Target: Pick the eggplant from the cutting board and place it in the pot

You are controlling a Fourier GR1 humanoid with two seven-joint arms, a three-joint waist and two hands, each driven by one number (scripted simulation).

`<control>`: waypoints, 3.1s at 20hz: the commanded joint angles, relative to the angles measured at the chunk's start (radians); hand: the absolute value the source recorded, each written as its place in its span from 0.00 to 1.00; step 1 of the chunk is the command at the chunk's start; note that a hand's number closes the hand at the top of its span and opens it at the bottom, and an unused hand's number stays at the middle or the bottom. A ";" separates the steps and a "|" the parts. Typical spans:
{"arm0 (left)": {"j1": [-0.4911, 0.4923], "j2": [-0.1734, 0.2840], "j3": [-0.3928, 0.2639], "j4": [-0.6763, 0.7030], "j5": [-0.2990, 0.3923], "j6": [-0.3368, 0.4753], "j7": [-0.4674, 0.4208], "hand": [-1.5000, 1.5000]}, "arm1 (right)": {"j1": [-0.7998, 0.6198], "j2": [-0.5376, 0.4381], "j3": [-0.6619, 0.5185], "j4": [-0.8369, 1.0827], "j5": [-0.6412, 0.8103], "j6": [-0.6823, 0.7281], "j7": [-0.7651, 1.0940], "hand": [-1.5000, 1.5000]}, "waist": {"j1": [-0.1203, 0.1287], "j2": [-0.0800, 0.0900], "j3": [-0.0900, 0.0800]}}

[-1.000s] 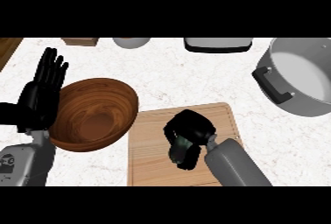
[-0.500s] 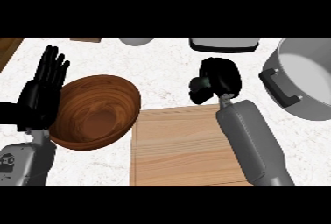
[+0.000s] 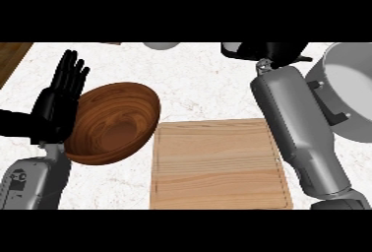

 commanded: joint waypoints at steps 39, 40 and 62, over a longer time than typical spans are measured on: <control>-0.011 0.011 0.070 0.039 -0.002 0.000 0.019 0.50 | 0.266 -0.317 -0.478 0.239 -0.305 -0.285 -0.279 1.00 | -0.070 -0.021 0.006; 0.021 -0.014 0.044 0.003 -0.018 0.005 -0.021 0.50 | 0.227 -0.338 -0.519 0.306 -0.355 -0.290 -0.317 0.00 | -0.051 -0.015 0.007; 0.026 -0.018 0.055 0.026 -0.030 0.009 -0.014 0.50 | 0.288 -0.312 -0.726 0.168 -0.910 -0.518 -0.932 0.00 | -0.074 -0.022 0.006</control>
